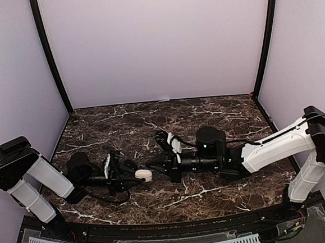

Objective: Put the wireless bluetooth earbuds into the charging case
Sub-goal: Close the charging case with the earbuds, then place the charging case with the earbuds at the center of the board.

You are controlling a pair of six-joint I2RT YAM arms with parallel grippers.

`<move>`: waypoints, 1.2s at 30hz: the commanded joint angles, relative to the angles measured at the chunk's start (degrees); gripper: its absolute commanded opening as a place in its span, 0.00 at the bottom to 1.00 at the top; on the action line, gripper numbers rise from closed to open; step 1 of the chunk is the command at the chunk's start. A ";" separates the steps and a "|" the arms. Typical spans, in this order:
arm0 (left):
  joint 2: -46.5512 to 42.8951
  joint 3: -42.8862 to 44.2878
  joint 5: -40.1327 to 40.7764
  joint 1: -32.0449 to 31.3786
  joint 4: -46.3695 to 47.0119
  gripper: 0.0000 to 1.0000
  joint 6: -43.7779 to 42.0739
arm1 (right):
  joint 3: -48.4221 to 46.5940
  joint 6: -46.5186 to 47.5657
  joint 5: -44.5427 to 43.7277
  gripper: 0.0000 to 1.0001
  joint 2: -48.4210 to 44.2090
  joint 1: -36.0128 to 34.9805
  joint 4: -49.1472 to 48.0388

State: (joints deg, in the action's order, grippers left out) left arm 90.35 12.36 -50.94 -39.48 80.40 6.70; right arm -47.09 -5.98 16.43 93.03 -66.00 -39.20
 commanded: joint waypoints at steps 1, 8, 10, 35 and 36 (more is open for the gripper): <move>-0.13 1.56 3.17 0.11 -5.14 0.06 -1.58 | 4.36 0.09 -7.52 0.00 -5.81 -0.03 0.37; 2.38 4.88 6.11 0.11 -12.89 0.06 -3.20 | 12.38 -0.96 -11.89 0.01 -14.12 1.91 3.89; 3.70 6.40 6.16 0.11 -14.67 0.06 -2.27 | 12.83 -1.35 -13.31 0.01 -15.41 2.68 7.91; 16.34 45.01 20.86 5.08 -67.02 0.07 14.92 | 20.05 -11.21 -26.05 0.05 -28.48 16.87 25.46; 17.56 46.35 20.02 5.19 -67.48 0.07 15.11 | 20.12 -11.50 -26.37 0.05 -28.37 17.16 25.59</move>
State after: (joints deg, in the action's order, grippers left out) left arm 105.08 54.04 -31.14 -35.40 20.53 20.12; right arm -28.05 -14.81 -6.20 65.12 -50.04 -14.87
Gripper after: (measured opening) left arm 0.233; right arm 0.049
